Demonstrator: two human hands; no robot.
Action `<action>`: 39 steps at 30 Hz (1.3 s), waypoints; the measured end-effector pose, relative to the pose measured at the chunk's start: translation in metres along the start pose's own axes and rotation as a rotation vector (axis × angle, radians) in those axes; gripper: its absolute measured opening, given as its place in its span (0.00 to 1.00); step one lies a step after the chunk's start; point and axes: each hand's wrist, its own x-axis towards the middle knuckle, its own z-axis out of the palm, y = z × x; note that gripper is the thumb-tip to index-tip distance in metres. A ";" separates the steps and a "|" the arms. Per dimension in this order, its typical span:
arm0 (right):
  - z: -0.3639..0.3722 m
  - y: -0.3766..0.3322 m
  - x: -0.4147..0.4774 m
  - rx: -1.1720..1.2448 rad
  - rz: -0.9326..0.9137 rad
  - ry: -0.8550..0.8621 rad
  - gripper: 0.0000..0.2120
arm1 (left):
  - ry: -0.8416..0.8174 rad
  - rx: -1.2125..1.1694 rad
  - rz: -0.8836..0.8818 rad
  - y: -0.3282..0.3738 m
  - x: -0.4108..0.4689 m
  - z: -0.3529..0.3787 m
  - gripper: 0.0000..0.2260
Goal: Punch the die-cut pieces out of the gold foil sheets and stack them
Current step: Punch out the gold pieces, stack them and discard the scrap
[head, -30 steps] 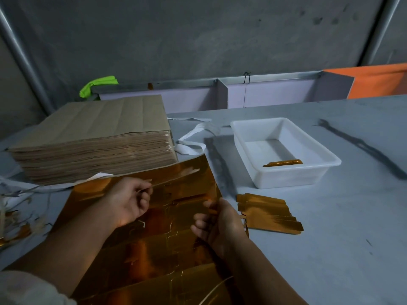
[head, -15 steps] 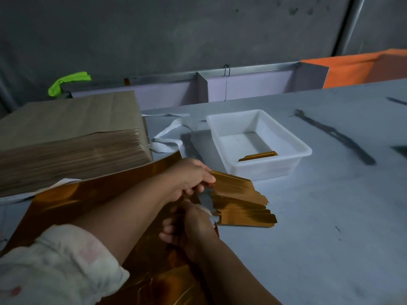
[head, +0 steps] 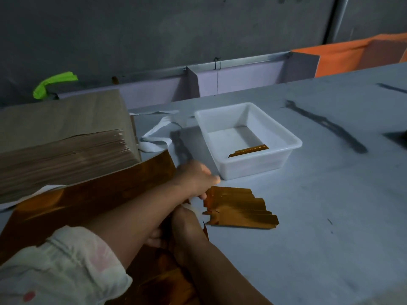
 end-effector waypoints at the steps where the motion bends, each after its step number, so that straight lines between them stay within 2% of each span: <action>1: 0.000 0.001 0.001 -0.008 -0.003 0.006 0.20 | 0.063 -0.040 0.002 -0.003 0.001 -0.007 0.13; 4: 0.001 0.003 0.001 -0.026 -0.007 0.033 0.20 | 0.239 -0.107 0.002 -0.027 -0.003 -0.032 0.03; 6: 0.003 0.004 0.001 -0.012 -0.008 0.038 0.19 | 0.337 -0.092 -0.024 -0.054 -0.009 -0.048 0.02; 8: 0.003 0.003 -0.001 0.028 -0.010 0.036 0.18 | 0.382 -0.092 -0.079 -0.088 -0.018 -0.059 0.07; 14: 0.016 0.000 -0.006 0.199 -0.049 -0.066 0.18 | 0.252 0.052 -0.156 -0.177 -0.048 -0.060 0.28; 19: 0.033 -0.011 -0.014 0.207 -0.149 -0.120 0.19 | 0.282 -0.008 -0.148 -0.196 -0.047 -0.053 0.36; 23: 0.041 -0.018 -0.023 0.122 -0.288 -0.179 0.20 | 0.260 0.057 -0.106 -0.196 -0.041 -0.048 0.41; 27: 0.045 -0.018 -0.025 0.045 -0.393 -0.240 0.21 | 0.280 0.049 -0.156 -0.199 -0.036 -0.036 0.38; 31: 0.046 -0.016 -0.021 -0.016 -0.435 -0.213 0.23 | 0.331 0.125 -0.121 -0.204 -0.032 -0.029 0.26; 36: 0.050 -0.003 -0.006 -0.316 -0.322 -0.104 0.35 | 0.347 0.115 -0.116 -0.204 -0.032 -0.025 0.22; 39: 0.061 -0.004 0.008 -0.396 -0.253 -0.021 0.32 | 0.316 0.153 -0.117 -0.203 -0.034 -0.025 0.23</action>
